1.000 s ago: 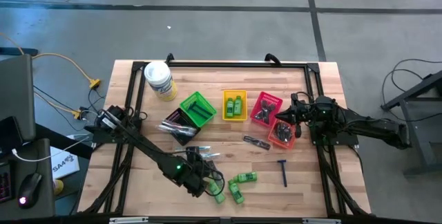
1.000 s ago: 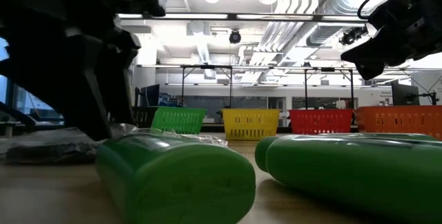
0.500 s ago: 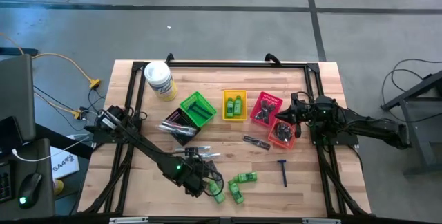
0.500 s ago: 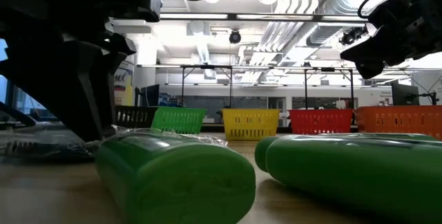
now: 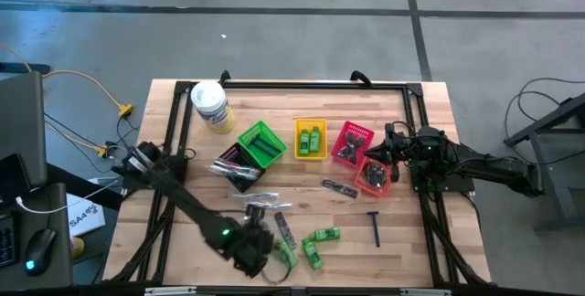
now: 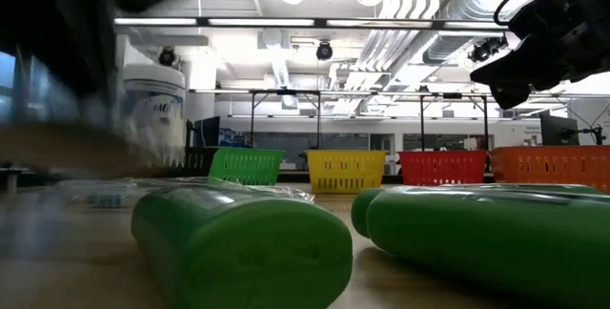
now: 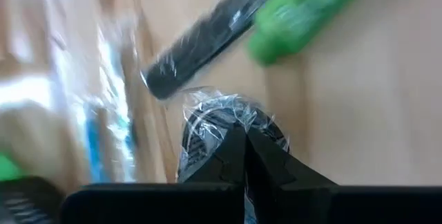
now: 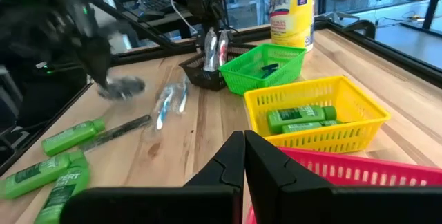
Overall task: Pick & Place Travel size toiletries
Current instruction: Put the black hair brush into the red bin
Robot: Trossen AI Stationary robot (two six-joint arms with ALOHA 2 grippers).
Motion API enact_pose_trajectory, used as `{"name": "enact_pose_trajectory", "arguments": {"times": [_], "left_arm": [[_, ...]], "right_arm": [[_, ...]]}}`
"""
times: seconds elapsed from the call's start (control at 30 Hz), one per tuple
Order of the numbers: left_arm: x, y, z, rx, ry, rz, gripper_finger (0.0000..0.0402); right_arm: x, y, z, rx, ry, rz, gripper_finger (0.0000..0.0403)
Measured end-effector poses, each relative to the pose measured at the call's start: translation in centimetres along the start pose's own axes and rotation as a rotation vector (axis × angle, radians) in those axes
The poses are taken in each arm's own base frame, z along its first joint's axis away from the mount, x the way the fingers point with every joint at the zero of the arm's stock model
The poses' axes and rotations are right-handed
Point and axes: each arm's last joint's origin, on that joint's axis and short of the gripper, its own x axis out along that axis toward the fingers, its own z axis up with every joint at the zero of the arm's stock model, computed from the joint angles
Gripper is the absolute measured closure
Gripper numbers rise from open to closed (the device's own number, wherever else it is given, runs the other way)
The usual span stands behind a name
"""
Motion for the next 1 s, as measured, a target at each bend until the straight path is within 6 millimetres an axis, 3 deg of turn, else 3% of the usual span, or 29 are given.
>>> {"name": "enact_pose_trajectory", "arguments": {"times": [0.1,0.2,0.33,0.47,0.57,0.73,0.87,1.0], "left_arm": [[-3.9,-0.8,0.4,0.107,-0.089,0.049,0.0401],[-7.7,-0.3,-0.3,0.17,-0.186,0.117,0.0401],[-12.9,2.3,-1.7,0.112,-0.351,0.189,0.0401],[-15.9,5.3,-3.9,0.077,-0.47,0.167,0.0401],[-16.4,8.0,-5.7,0.059,-0.541,0.13,0.0401],[-15.4,11.8,-9.1,0.002,-0.733,0.057,0.0401],[-13.2,14.1,-11.8,-0.024,-0.89,0.014,0.0401],[-11.3,15.7,-12.7,-0.063,-0.999,-0.026,0.0401]], "right_arm": [[0.0,0.1,0.0,-0.001,0.0,0.022,0.04],[0.0,0.1,0.0,-0.003,0.002,0.042,0.04],[0.0,0.2,0.0,-0.019,0.002,0.05,0.04],[0.0,0.4,0.0,-0.032,0.004,0.065,0.04],[0.1,0.5,0.0,-0.05,0.005,0.076,0.04],[0.1,0.7,0.1,-0.069,-0.011,0.098,0.04],[0.1,1.0,0.3,-0.078,-0.031,0.122,0.04],[0.1,1.2,0.6,-0.088,-0.058,0.14,0.04]]}}
